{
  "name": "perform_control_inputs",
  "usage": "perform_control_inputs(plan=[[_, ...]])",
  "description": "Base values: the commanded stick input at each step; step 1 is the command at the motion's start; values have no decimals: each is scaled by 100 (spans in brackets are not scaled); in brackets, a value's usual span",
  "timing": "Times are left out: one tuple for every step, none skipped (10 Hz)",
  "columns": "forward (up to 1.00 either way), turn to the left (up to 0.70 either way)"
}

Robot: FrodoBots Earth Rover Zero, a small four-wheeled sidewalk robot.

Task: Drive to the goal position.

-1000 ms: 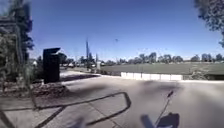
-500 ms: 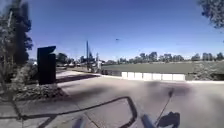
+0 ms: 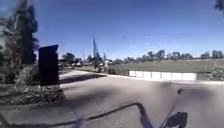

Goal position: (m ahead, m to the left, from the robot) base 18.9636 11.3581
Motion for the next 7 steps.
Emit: perform_control_inputs(plan=[[50, 50], [50, 50], [50, 0], [50, 0], [50, 0], [50, 0], [50, 0]])
